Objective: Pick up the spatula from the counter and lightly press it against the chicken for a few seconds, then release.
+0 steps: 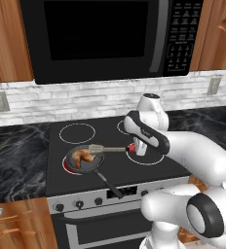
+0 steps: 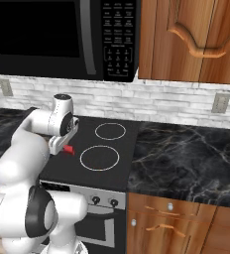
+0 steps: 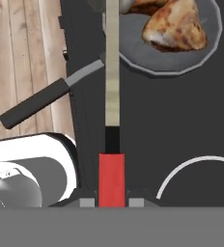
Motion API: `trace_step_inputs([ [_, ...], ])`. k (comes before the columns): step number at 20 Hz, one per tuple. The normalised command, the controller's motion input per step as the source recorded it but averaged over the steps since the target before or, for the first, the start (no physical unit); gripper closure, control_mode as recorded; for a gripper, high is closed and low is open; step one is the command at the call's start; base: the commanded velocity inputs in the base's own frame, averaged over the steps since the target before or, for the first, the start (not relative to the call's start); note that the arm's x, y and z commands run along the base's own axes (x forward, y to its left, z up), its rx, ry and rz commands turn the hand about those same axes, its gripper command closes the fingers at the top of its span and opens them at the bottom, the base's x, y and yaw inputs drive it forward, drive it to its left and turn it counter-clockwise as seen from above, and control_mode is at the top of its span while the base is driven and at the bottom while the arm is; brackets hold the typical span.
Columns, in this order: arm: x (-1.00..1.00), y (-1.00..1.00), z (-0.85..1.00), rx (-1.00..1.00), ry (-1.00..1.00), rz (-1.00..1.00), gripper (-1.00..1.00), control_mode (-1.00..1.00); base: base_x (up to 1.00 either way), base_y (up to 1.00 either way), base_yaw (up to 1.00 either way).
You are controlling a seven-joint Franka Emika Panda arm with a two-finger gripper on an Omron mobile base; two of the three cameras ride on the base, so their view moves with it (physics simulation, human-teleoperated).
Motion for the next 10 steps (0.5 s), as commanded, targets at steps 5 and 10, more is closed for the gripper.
trace_step_inputs([
  [5, 0.01, 0.02, 0.00, 0.00, 0.00, 0.01, 1.00, -1.00, 0.00, 0.00, 0.00],
  [10, 0.07, 0.11, 0.00, 0.00, 0.00, 0.02, 1.00, -1.00, 0.00, 0.00, 0.00],
])
